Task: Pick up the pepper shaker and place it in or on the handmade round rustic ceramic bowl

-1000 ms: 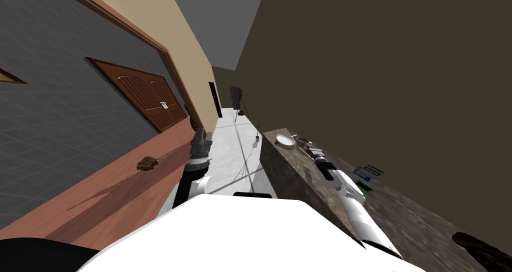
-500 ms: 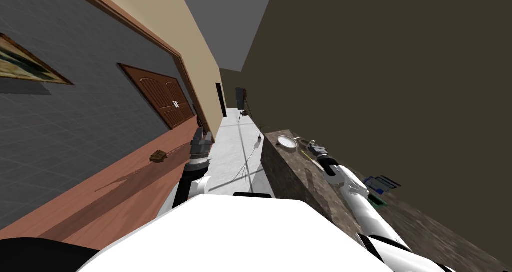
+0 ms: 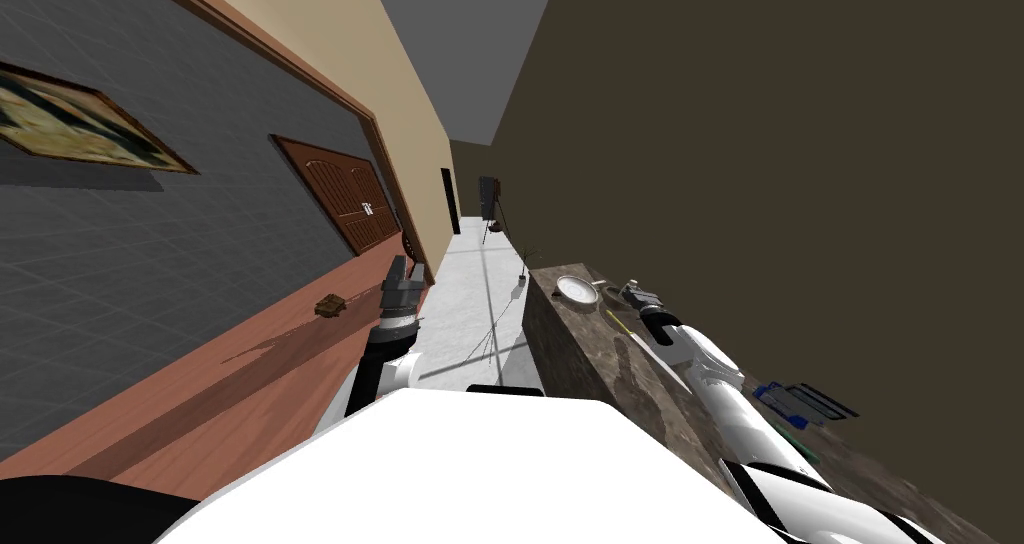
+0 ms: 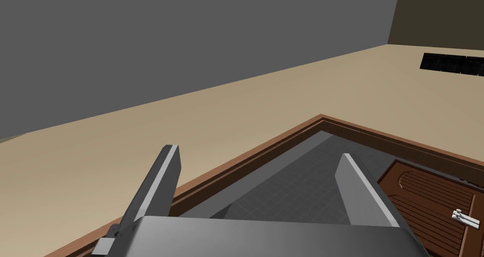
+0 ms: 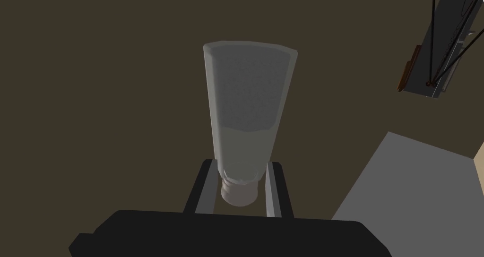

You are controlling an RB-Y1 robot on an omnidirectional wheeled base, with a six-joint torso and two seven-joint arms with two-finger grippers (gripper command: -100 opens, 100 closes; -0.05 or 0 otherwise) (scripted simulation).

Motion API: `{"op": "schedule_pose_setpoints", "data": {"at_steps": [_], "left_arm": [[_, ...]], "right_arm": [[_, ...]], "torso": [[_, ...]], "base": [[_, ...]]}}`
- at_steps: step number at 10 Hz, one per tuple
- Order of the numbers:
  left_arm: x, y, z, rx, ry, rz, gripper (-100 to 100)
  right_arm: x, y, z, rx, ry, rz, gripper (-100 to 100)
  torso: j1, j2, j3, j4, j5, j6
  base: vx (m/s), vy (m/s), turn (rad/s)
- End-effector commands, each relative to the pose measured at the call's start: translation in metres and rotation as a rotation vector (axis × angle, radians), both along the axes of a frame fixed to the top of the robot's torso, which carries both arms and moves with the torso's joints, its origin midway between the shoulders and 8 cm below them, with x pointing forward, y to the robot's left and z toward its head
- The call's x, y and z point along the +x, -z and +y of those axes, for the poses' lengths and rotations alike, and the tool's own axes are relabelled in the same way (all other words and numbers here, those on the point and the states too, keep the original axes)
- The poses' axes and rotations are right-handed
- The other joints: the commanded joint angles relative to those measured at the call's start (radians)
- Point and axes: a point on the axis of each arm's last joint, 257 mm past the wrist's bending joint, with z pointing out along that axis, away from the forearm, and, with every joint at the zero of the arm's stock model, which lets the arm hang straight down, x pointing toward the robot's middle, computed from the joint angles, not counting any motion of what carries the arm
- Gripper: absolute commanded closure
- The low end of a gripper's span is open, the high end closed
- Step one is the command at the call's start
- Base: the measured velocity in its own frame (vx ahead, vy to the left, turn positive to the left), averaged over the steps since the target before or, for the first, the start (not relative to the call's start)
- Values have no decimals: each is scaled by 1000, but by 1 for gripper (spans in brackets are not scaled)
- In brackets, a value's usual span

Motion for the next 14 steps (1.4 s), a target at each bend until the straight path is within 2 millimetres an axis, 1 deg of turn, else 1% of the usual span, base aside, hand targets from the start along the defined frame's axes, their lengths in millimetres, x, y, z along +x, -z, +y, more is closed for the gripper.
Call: {"op": "schedule_pose_setpoints", "data": {"at_steps": [1,3,4,5,9,10,11,14], "left_arm": [[0,0,0,0,0,0,0],[0,0,0,0,0,0,0],[0,0,0,0,0,0,0],[0,0,0,0,0,0,0],[0,0,0,0,0,0,0],[0,0,0,0,0,0,0],[0,0,0,0,0,0,0],[0,0,0,0,0,0,0]], "right_arm": [[-2,0,-11,7,33,10,100],[-4,0,-19,10,56,16,100],[-3,0,-16,8,46,13,100],[-3,-1,-17,9,49,13,-100],[-3,-1,-17,9,49,13,-100],[-3,-1,-17,9,49,13,0],[-5,-13,-30,8,61,11,-100],[-7,-32,-50,7,80,7,-100]], "torso": [[0,0,0,0,0,0],[2,0,0,0,0,0],[2,0,0,0,1,0],[5,2,1,0,1,1],[8,5,3,1,2,1],[8,5,3,1,2,1],[8,5,3,1,2,1],[10,8,5,2,2,1]], "base": [[68,-87,115],[54,-69,68],[24,-33,21],[6,-7,0],[0,0,0],[0,0,0],[-28,24,97],[-51,37,74]]}}
